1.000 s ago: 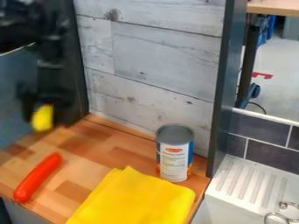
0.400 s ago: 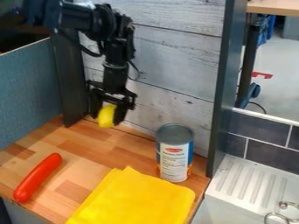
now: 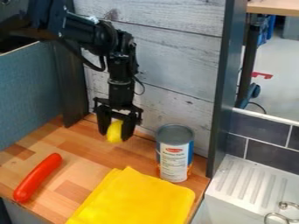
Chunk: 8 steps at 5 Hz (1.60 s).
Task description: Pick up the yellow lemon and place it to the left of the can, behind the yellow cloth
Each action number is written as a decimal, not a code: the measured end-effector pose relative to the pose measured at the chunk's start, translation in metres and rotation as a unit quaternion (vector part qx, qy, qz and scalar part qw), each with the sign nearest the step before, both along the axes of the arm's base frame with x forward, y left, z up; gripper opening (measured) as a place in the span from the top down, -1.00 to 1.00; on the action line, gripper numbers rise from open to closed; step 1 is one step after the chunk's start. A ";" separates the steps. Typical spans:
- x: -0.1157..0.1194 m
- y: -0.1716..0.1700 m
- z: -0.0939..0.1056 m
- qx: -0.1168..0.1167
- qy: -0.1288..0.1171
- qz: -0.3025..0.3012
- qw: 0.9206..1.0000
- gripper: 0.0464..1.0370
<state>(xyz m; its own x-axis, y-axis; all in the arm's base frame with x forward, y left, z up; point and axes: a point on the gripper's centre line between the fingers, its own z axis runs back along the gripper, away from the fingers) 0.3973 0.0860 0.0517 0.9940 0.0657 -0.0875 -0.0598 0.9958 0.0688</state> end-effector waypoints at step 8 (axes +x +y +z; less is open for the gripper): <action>0.000 0.006 -0.019 -0.023 0.033 -0.003 0.999 -0.94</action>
